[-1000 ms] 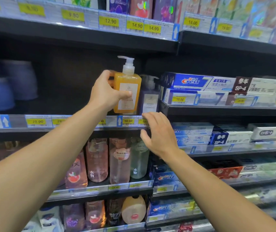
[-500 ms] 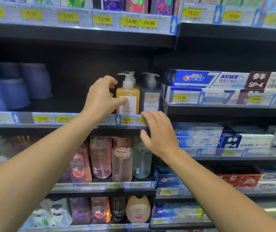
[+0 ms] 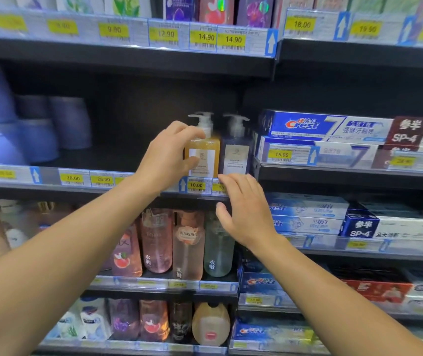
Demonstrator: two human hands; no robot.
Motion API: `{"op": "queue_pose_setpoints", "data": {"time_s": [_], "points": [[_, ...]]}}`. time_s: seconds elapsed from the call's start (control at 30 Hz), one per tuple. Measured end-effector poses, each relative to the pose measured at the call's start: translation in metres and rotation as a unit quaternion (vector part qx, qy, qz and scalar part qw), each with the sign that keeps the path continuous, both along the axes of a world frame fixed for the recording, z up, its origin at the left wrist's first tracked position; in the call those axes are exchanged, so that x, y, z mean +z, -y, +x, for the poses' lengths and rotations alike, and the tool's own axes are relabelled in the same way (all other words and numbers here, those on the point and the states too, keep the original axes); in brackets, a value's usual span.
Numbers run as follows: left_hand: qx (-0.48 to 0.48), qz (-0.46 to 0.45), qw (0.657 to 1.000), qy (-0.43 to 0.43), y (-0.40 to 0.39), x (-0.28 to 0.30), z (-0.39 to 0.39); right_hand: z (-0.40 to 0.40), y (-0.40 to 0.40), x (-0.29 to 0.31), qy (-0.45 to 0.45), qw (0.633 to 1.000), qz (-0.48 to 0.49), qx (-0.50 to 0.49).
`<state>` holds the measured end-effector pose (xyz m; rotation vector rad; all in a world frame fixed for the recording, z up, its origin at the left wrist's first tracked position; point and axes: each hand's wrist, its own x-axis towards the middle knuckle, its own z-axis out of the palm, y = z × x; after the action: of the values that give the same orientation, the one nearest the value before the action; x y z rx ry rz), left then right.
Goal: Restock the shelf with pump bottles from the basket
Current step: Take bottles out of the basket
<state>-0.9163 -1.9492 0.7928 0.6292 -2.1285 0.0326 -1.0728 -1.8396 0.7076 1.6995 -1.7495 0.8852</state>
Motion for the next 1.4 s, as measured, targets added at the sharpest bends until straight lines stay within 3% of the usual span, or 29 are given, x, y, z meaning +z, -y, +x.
{"op": "queue_pose_setpoints", "data": {"time_s": [0.53,0.83,1.07,1.4], "points": [[-0.035,0.001,0.999,0.005,0.008,-0.001,0.001,0.011,-0.002,0.002,0.012,0.999,0.000,-0.031],[-0.071,0.001,0.997,0.010,0.012,-0.013,0.028,0.027,-0.009,0.003,0.005,0.993,0.026,-0.114],[-0.068,0.010,0.996,0.059,0.000,-0.061,0.078,0.064,-0.035,-0.026,0.022,0.974,0.126,-0.185],[0.003,0.091,0.986,0.140,-0.059,-0.175,0.179,0.139,-0.093,-0.087,0.029,0.957,0.246,-0.151]]}}
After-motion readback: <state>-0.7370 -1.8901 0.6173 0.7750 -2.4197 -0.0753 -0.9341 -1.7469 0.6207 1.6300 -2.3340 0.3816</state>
